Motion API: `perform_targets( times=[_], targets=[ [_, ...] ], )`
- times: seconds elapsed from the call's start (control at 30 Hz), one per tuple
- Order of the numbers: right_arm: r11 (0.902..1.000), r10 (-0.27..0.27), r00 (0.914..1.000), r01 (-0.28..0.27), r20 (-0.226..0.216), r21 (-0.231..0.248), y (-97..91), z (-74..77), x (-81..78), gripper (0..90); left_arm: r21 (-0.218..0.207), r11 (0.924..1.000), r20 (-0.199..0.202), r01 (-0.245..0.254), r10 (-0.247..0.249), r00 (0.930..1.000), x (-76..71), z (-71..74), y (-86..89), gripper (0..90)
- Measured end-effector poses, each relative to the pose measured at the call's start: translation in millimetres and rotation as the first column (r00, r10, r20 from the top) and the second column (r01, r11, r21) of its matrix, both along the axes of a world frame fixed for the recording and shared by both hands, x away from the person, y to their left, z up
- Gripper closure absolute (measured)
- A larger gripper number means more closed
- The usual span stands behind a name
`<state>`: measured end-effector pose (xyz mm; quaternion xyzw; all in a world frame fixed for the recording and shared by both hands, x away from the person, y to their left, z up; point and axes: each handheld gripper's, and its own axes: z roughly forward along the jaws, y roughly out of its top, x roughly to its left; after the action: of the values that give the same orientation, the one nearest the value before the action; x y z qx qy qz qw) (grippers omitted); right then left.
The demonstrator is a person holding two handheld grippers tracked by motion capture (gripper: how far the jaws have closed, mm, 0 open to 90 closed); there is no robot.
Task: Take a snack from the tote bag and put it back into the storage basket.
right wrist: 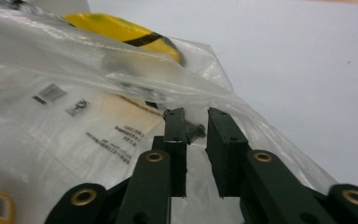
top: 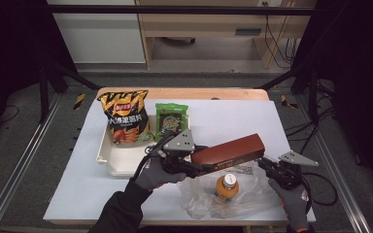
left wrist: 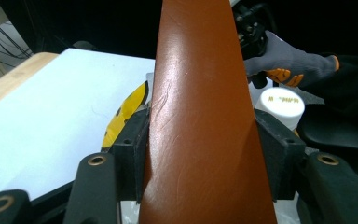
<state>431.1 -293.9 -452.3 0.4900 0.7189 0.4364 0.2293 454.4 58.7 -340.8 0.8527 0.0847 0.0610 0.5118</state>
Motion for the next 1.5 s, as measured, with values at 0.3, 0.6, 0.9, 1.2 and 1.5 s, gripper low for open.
perform_targets(
  times=[0.3,0.6,0.9,1.2,1.5],
  targets=[
    [0.9982,0.039,0.9904,-0.044,0.133,0.041,1.6,27.4,-21.7,55.7,-0.027,0.9993,-0.001,-0.024,0.024,0.9997,-0.1,12.1,14.8,43.1],
    [0.9958,0.073,0.9784,-0.082,0.193,0.041,9.7,48.4,-36.2,48.9,-0.034,0.9979,0.026,-0.055,0.056,0.9981,-2.8,24.9,43.9,43.1],
    [0.9968,0.066,0.9766,-0.074,0.205,0.031,11.3,48.6,-36.8,45.2,-0.025,0.991,0.03,-0.131,0.132,0.9908,-1.2,22.8,87.1,43.1],
    [0.9983,0.047,0.9771,-0.053,0.207,0.023,10.0,46.6,-35.9,42.3,-0.012,0.9808,0.025,-0.195,0.195,0.9805,3.6,14.9,124.1,43.1],
    [0.999,0.035,0.9791,-0.04,0.2,0.022,8.3,44.4,-35.4,40.6,-0.006,0.9705,0.011,-0.241,0.241,0.9704,5.8,2.3,150.0,43.1]
  ],
)
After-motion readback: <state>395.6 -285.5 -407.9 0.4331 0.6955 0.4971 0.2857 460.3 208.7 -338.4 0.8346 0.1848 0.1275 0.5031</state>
